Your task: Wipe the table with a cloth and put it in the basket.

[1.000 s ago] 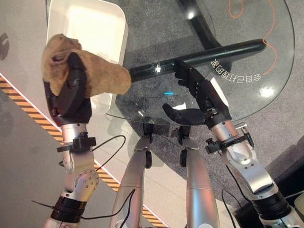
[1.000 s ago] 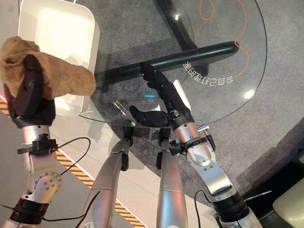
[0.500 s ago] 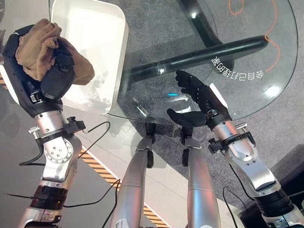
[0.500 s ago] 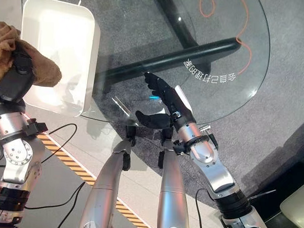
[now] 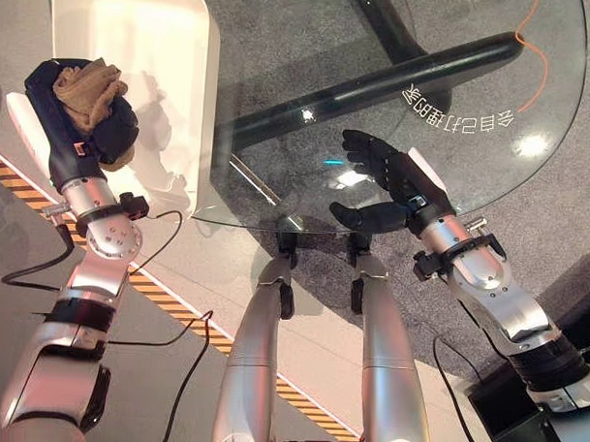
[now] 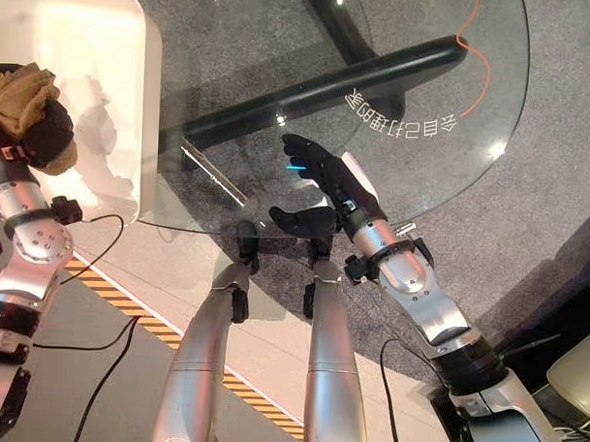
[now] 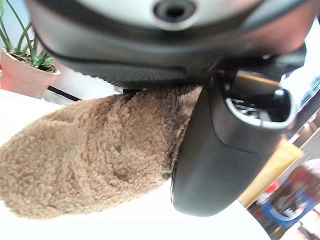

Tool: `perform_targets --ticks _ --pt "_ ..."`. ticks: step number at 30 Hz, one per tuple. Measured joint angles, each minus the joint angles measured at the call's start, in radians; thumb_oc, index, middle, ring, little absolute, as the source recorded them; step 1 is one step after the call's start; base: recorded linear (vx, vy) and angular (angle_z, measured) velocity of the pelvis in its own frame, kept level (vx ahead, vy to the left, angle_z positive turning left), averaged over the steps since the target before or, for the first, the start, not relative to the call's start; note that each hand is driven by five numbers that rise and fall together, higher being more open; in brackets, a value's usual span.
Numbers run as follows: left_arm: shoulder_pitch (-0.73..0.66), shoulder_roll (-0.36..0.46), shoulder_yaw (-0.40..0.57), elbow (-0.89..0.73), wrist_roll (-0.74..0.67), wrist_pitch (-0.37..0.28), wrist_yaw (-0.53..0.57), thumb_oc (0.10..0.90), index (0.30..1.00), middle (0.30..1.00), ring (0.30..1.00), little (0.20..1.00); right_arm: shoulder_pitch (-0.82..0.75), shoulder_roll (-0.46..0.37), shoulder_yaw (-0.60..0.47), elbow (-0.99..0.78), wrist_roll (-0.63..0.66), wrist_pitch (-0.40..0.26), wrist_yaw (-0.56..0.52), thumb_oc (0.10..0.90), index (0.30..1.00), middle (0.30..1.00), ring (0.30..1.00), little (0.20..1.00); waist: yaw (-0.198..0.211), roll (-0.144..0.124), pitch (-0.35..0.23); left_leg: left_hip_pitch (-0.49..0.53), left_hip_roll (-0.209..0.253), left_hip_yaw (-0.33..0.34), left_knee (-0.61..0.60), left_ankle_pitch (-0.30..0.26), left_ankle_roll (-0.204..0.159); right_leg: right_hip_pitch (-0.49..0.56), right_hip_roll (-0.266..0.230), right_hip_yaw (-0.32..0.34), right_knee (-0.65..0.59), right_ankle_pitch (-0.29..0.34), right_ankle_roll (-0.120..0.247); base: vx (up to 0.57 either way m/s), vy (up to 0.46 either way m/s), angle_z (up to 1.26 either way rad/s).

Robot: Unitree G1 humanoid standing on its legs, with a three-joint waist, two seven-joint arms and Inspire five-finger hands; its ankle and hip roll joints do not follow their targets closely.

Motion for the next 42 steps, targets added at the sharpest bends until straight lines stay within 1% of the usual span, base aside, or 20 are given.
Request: perform_targets --ticks 2,3,6,9,13,14,15,16,17,19,25,33,39,41,42 --pt "-0.043 0.000 -0.027 0.033 -0.015 0.021 0.000 0.100 0.300 0.300 0.300 0.200 -0.019 -0.008 0.007 0.010 0.014 0.000 -0.001 0.800 0.900 0.900 0.900 0.900 -0.006 -0.001 0.000 -0.008 0.000 -0.001 0.002 0.000 0.000 -0.007 0.000 0.000 0.000 0.001 0.001 0.00 0.000 0.00" --pt "-0.076 0.001 -0.046 0.052 -0.031 0.044 0.000 0.100 0.300 0.300 0.300 0.200 -0.026 -0.013 0.007 0.011 0.018 0.001 -0.003 0.800 0.900 0.900 0.900 0.900 -0.008 -0.001 0.000 -0.015 0.000 -0.002 0.004 -0.001 0.001 -0.013 0.000 0.000 0.000 0.002 0.001 0.00 0.000 0.00" --pt "-0.162 0.004 -0.080 0.115 -0.085 0.079 -0.001 0.100 0.300 0.300 0.300 0.200 -0.068 -0.013 0.032 0.033 0.035 0.003 -0.016 0.800 0.900 0.900 0.900 0.900 -0.019 -0.007 0.001 -0.029 0.003 -0.002 0.009 -0.001 0.000 -0.024 0.002 -0.001 0.000 0.004 0.001 0.00 0.000 0.00" --pt "-0.214 0.022 -0.089 0.152 -0.112 0.083 -0.008 0.100 0.300 0.300 0.300 0.200 -0.113 -0.012 0.057 0.042 0.058 0.006 -0.021 0.800 0.900 0.900 0.900 0.900 -0.035 -0.016 0.001 -0.048 0.005 -0.004 0.015 -0.002 0.000 -0.039 0.004 -0.005 -0.001 0.006 0.001 0.00 0.000 0.00" --pt "-0.266 0.024 -0.116 0.194 -0.177 0.087 -0.045 0.100 0.300 0.300 0.300 0.200 -0.126 -0.011 0.063 0.049 0.070 0.007 -0.023 0.800 0.900 0.900 0.900 0.900 -0.037 -0.033 0.001 -0.052 0.006 -0.007 0.015 -0.003 -0.001 -0.043 0.005 -0.005 -0.002 0.007 0.002 0.00 0.000 0.00" --pt "-0.280 0.024 -0.125 0.200 -0.194 0.097 -0.057 0.100 0.300 0.300 0.300 0.200 -0.132 -0.011 0.067 0.051 0.079 0.007 -0.024 0.800 0.900 0.900 0.900 0.900 -0.038 -0.037 0.001 -0.054 0.006 -0.008 0.015 -0.003 -0.001 -0.044 0.005 -0.006 -0.002 0.007 0.002 0.00 0.000 0.00" --pt "-0.293 0.024 -0.127 0.206 -0.208 0.111 -0.074 0.405 0.561 0.561 0.561 0.505 -0.142 -0.008 0.075 0.057 0.085 0.007 -0.024 0.800 0.900 0.900 0.900 0.900 -0.041 -0.040 0.001 -0.056 0.006 -0.009 0.018 -0.003 -0.001 -0.045 0.005 -0.008 -0.003 0.007 0.002 0.00 -0.018 0.03" --pt "-0.317 0.025 -0.133 0.228 -0.228 0.125 -0.096 0.800 0.900 0.900 0.900 0.900 -0.157 -0.001 0.082 0.069 0.085 0.008 -0.024 0.800 0.900 0.900 0.900 0.900 -0.046 -0.043 0.001 -0.062 0.006 -0.011 0.023 -0.004 -0.001 -0.045 0.005 -0.020 -0.003 0.007 0.002 0.00 -0.018 0.04" --pt "-0.324 0.025 -0.133 0.233 -0.233 0.128 -0.101 0.800 0.900 0.900 0.900 0.900 -0.162 0.001 0.084 0.073 0.086 0.008 -0.024 0.800 0.900 0.900 0.900 0.900 -0.049 -0.043 0.001 -0.065 0.007 -0.013 0.026 -0.005 -0.001 -0.045 0.005 -0.022 -0.004 0.007 0.002 0.00 -0.025 0.04" --pt "-0.352 0.028 -0.133 0.238 -0.260 0.151 -0.106 0.800 0.900 0.900 0.900 0.900 -0.173 0.002 0.084 0.080 0.087 0.008 -0.025 0.800 0.900 0.900 0.900 0.900 -0.052 -0.054 0.000 -0.071 0.007 -0.017 0.032 -0.007 -0.002 -0.048 0.006 -0.022 -0.005 0.008 0.002 0.00 -0.018 0.01" --pt "-0.389 0.047 -0.133 0.276 -0.278 0.151 -0.115 0.800 0.900 0.900 0.900 0.900 -0.185 0.002 0.088 0.081 0.107 0.009 -0.027 0.800 0.900 0.900 0.900 0.900 -0.060 -0.070 0.000 -0.073 0.012 -0.019 0.033 -0.007 -0.002 -0.044 0.010 -0.023 -0.019 0.017 0.004 -0.01 -0.034 -0.03" --pt "-0.400 0.063 -0.133 0.283 -0.285 0.138 -0.108 0.800 0.900 0.900 0.900 0.900 -0.175 0.004 0.088 0.081 0.126 0.010 -0.030 0.800 0.900 0.900 0.900 0.900 -0.062 -0.072 0.000 -0.074 0.013 -0.022 0.036 -0.007 -0.002 -0.043 0.012 -0.024 -0.018 0.019 0.004 -0.02 -0.036 0.00" --pt "-0.364 0.063 -0.129 0.256 -0.288 0.103 -0.064 0.800 0.900 0.900 0.900 0.900 -0.138 0.032 0.078 0.071 0.123 0.024 -0.032 0.800 0.900 0.900 0.900 0.900 -0.063 -0.074 0.000 -0.066 0.014 -0.025 0.039 -0.006 -0.002 -0.032 0.012 -0.025 -0.017 0.020 0.003 -0.02 -0.067 0.01" --pt "-0.327 0.064 -0.114 0.224 -0.287 0.074 -0.039 0.800 0.900 0.900 0.900 0.900 -0.111 0.033 0.076 0.062 0.122 0.029 -0.038 0.800 0.900 0.900 0.900 0.900 -0.062 -0.074 0.000 -0.057 0.014 -0.026 0.036 -0.006 -0.002 -0.024 0.012 -0.025 -0.018 0.020 0.003 -0.02 -0.076 0.01" --pt "-0.280 0.064 -0.091 0.178 -0.280 0.041 -0.022 0.800 0.900 0.900 0.900 0.900 -0.081 0.034 0.066 0.051 0.122 0.030 -0.040 0.800 0.900 0.900 0.900 0.900 -0.060 -0.074 0.000 -0.047 0.013 -0.026 0.030 -0.006 -0.003 -0.016 0.011 -0.025 -0.019 0.019 0.003 -0.02 -0.072 0.01"
